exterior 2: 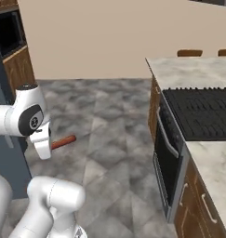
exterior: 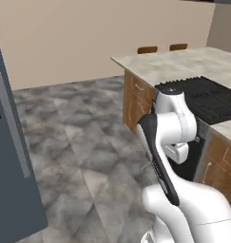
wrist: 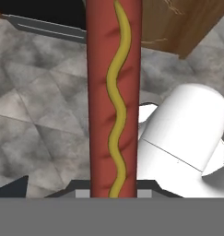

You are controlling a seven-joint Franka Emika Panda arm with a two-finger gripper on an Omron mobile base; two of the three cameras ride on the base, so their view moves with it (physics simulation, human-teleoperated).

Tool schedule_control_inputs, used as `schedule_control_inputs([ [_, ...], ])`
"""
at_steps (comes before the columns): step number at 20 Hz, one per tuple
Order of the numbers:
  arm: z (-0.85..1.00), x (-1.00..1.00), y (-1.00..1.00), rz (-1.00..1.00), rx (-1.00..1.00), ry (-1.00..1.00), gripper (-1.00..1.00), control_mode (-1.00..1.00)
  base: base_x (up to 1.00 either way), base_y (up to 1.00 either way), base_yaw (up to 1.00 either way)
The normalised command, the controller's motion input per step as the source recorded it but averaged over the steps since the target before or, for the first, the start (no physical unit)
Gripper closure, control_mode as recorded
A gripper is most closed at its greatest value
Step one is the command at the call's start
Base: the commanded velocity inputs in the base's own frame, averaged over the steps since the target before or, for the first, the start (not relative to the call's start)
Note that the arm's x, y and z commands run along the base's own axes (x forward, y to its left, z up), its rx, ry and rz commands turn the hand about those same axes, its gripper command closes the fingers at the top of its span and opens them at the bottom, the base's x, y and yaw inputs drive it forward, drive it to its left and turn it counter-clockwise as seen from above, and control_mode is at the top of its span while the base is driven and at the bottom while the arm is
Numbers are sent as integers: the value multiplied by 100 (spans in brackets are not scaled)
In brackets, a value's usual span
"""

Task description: Store the hot dog in the freezer for long-term storage. Close the freezer door after placing the cooked food.

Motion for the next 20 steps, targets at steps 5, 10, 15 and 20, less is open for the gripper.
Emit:
schedule_control_inputs([
  [5, 0, 0, 0, 0, 0, 0, 100, 100, 100, 1, 1],
  [10, 0, 0, 0, 0, 0, 0, 100, 100, 100, -3, 17],
  [15, 0, 0, 0, 0, 0, 0, 100, 100, 100, -42, 32],
  [20, 0, 0, 0, 0, 0, 0, 100, 100, 96, -42, 35],
])
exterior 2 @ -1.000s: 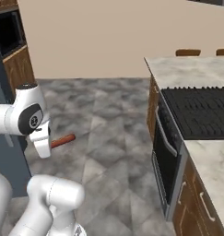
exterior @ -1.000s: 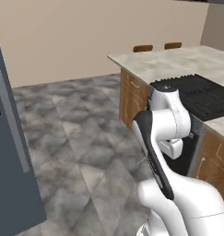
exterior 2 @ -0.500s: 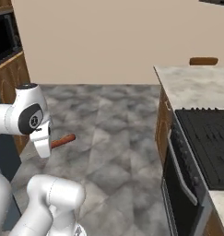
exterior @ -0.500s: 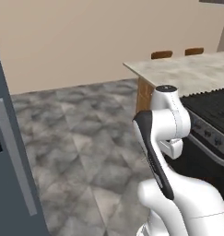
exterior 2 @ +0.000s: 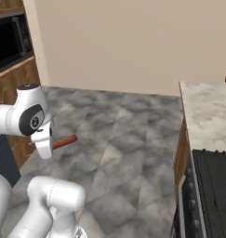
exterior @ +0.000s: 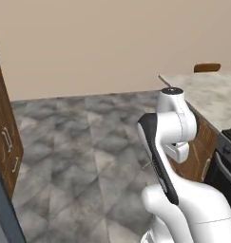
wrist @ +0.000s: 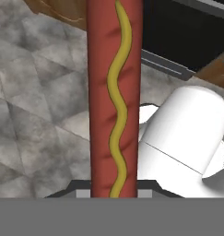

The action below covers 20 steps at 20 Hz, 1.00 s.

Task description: Store the hot dog in the freezer for long-term storage. Close the freezer door after placing the cooked food.

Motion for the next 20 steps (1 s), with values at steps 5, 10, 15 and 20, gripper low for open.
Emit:
schedule_control_inputs([
  [5, 0, 0, 0, 0, 0, 0, 100, 100, 92, -21, 28],
  [10, 0, 0, 0, 0, 0, 0, 100, 100, 99, -1, 27],
  [15, 0, 0, 0, 0, 0, 0, 100, 100, 98, 0, 38],
  [20, 0, 0, 0, 0, 0, 0, 100, 100, 75, 0, 69],
])
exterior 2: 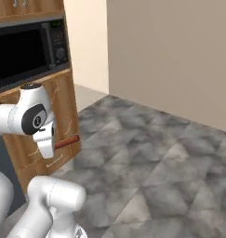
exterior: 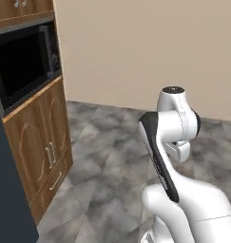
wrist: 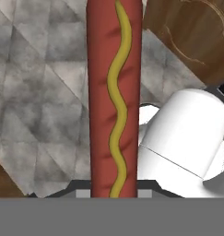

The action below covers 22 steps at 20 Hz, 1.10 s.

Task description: Store the hot dog in the freezer for long-term storage. Close the freezer door after placing the cooked food.

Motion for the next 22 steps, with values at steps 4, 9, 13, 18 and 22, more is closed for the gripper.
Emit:
schedule_control_inputs([
  [4, 0, 0, 0, 0, 0, 0, 100, 100, 56, 0, 83],
  [9, 0, 0, 0, 0, 0, 0, 100, 100, 44, 0, 90],
  [13, 0, 0, 0, 0, 0, 0, 100, 100, 20, 0, 91],
  [18, 0, 0, 0, 0, 0, 0, 100, 100, 3, 8, 86],
  [22, 0, 0, 0, 0, 0, 0, 100, 100, 36, -2, 86],
])
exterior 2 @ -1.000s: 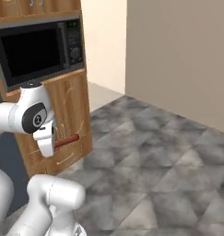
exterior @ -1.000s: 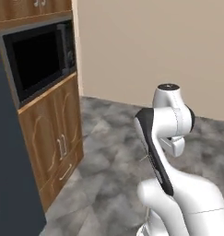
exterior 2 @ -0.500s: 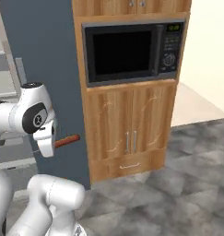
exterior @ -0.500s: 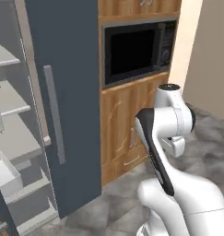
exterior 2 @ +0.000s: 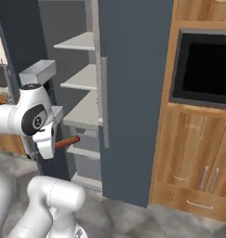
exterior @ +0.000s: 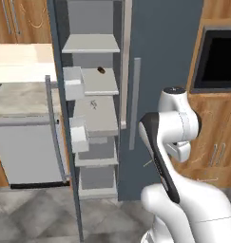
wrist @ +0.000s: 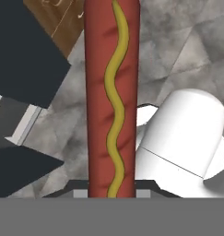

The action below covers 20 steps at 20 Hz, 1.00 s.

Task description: Store the hot dog in the freezer for long-term storage. Close the freezer door after placing the cooked food.

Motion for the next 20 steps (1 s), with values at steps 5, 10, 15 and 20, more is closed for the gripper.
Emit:
schedule_control_inputs([
  [5, 0, 0, 0, 0, 0, 0, 100, 100, 32, -1, 85],
  [10, 0, 0, 0, 0, 0, 0, 100, 100, 31, -12, 67],
  [15, 0, 0, 0, 0, 0, 0, 100, 100, 49, -33, 47],
  [20, 0, 0, 0, 0, 0, 0, 100, 100, 43, -43, 19],
])
